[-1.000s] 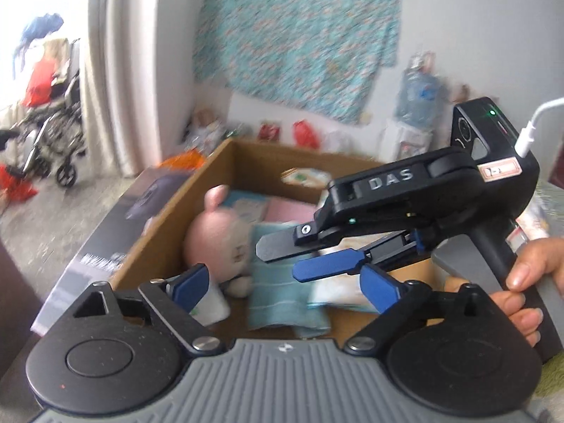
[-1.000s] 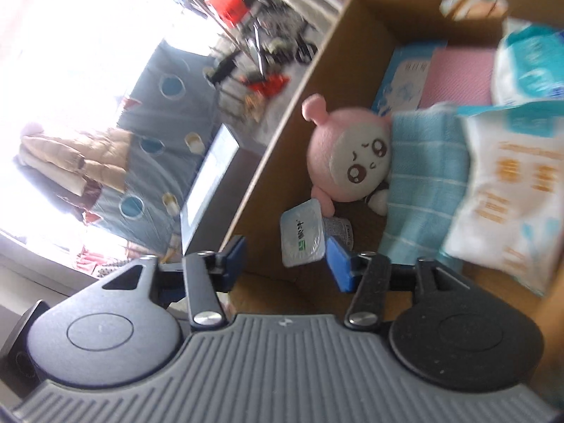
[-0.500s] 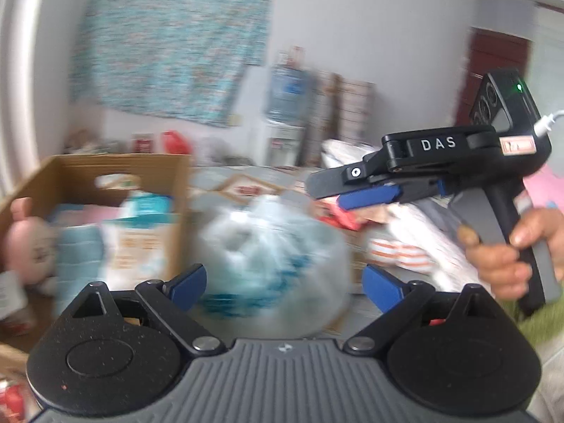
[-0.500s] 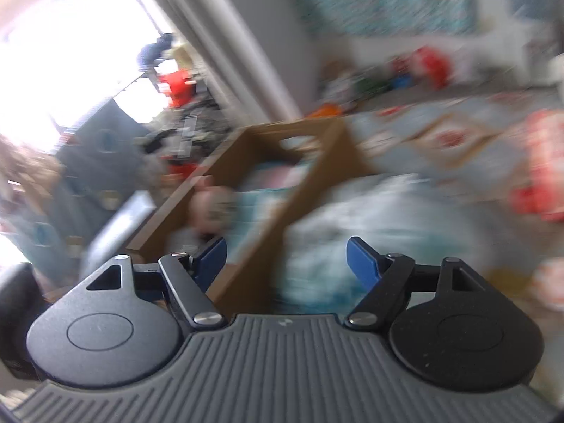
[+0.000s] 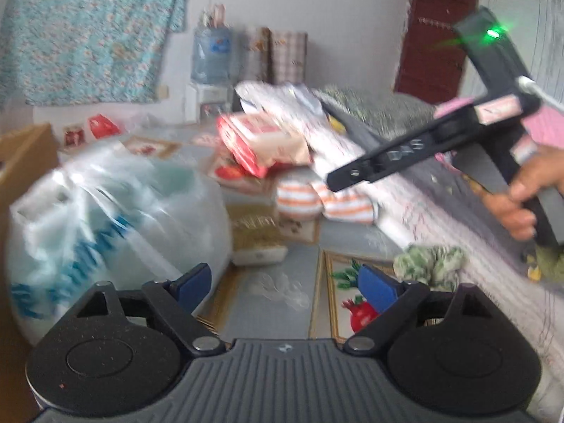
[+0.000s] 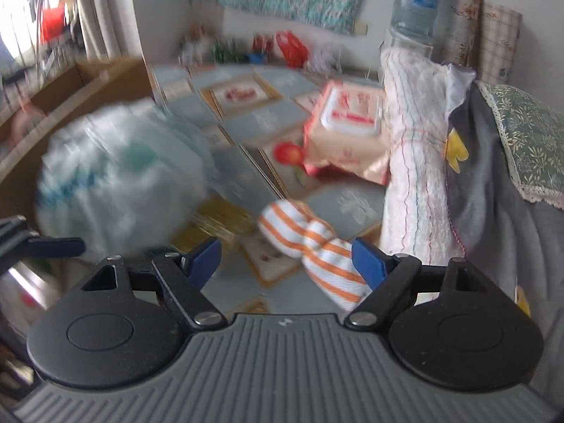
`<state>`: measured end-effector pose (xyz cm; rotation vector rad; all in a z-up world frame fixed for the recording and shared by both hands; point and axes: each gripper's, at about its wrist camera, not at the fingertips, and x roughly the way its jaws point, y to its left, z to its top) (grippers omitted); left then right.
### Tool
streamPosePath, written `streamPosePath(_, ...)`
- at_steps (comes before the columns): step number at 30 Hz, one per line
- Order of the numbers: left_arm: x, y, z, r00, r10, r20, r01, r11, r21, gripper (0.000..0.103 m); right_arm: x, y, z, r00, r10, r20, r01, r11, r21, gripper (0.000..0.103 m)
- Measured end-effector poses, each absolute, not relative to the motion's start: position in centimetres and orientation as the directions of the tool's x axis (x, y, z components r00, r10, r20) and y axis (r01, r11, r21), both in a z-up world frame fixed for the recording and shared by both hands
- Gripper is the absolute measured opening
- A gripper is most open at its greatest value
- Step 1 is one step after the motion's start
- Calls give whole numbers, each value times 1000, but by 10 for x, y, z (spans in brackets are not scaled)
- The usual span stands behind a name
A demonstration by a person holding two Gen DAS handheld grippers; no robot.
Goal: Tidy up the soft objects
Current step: 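Close the right gripper on the striped cloth and lift it, then carry the striped cloth in the right gripper over the box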
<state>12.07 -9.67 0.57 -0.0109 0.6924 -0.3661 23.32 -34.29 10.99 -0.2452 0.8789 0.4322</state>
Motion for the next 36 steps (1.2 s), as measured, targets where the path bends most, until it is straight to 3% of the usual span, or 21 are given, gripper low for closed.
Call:
streamPosePath(7,136,-89,-13,675,-318,-666,301,943,-144,78,276,-324,69,545,181,-819,-543,820,-180,80)
streamPosePath(9,139,-85,-15,668,-315,-674,292,944,-152,74,289,-325,58,515,175,-839,-546,822,-163,75)
streamPosePath(10,138,-82,-13,667,-316,-675,289,944,-157,73,294,-325,53,494,175,-852,-547,824,-148,66)
streamPosePath(11,138,-80,-13,666,-319,-674,289,944,-161,73,298,-327,50,469,190,-863,-548,829,-115,53)
streamPosePath(16,134,-74,-12,666,-334,-667,300,939,-172,73,305,-342,58,440,238,-866,-421,906,35,45)
streamPosePath(20,130,-71,-10,657,-364,-660,311,929,-202,73,303,-371,66,411,357,-839,-234,931,281,43)
streamPosePath(24,126,-69,-6,628,-412,-661,330,910,-253,86,283,-393,71,415,464,-782,-83,876,476,43)
streamPosePath(26,125,-69,-3,616,-432,-659,335,901,-277,86,267,-398,71,410,511,-755,-34,836,547,44)
streamPosePath(36,135,-79,-12,523,-565,-638,360,825,-435,87,204,-374,32,324,646,-691,93,705,703,46)
